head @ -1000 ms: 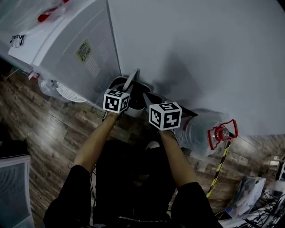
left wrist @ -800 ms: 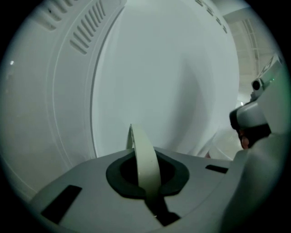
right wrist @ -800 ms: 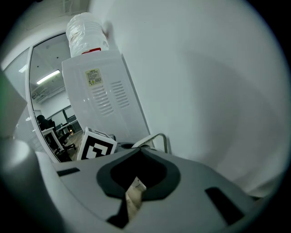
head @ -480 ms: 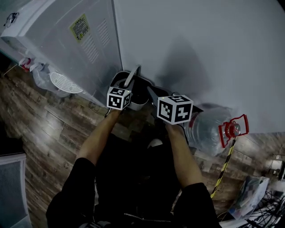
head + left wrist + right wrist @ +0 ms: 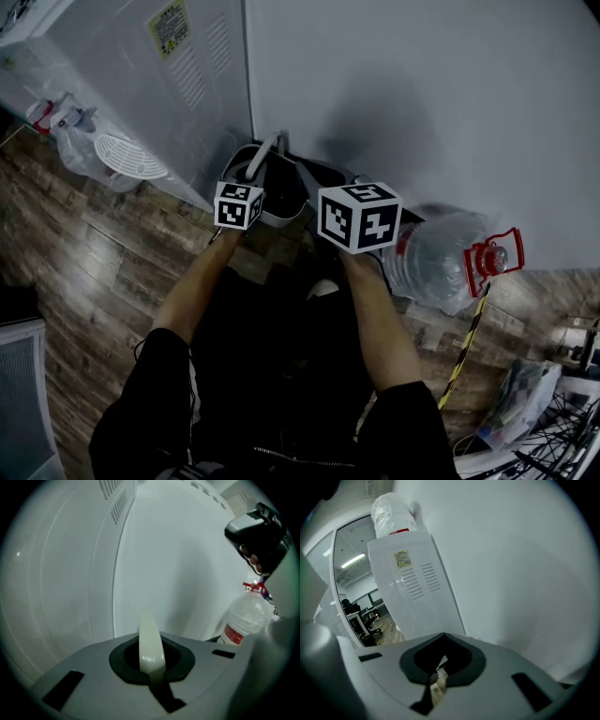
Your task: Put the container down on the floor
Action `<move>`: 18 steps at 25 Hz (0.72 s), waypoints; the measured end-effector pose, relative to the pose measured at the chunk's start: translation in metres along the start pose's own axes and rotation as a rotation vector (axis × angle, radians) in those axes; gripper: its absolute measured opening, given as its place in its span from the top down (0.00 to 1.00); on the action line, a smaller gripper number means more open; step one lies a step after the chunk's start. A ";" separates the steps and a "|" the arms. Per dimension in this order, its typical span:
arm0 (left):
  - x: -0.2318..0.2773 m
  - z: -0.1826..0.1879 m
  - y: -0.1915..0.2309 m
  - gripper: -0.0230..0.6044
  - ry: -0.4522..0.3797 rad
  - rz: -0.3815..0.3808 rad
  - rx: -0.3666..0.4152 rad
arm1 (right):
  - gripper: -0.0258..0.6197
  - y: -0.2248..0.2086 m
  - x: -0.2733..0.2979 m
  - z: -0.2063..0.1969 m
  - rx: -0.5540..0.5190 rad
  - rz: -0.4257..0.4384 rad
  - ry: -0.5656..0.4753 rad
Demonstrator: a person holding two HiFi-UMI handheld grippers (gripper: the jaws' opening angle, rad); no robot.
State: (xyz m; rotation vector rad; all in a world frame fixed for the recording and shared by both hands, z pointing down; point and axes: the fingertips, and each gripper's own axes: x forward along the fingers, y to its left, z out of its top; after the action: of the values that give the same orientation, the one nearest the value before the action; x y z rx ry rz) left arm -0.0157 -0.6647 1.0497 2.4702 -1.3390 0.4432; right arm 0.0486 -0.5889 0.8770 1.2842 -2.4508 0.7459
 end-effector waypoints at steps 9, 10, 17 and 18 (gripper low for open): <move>-0.031 -0.023 0.028 0.79 0.041 0.082 0.064 | 0.94 0.022 0.003 0.000 -0.045 0.009 0.009; -0.036 -0.020 0.029 0.77 0.031 0.092 0.078 | 0.94 0.023 0.003 0.000 -0.052 0.010 0.013; -0.069 0.002 0.033 0.77 -0.056 0.107 0.107 | 0.94 0.028 0.005 0.001 -0.081 0.016 0.001; -0.075 0.008 0.030 0.77 -0.074 0.106 0.114 | 0.94 0.028 0.005 0.002 -0.083 0.014 -0.001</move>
State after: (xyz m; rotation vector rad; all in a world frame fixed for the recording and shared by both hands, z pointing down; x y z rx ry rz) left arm -0.0790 -0.6275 1.0157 2.5378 -1.5200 0.4691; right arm 0.0230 -0.5799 0.8693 1.2393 -2.4662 0.6403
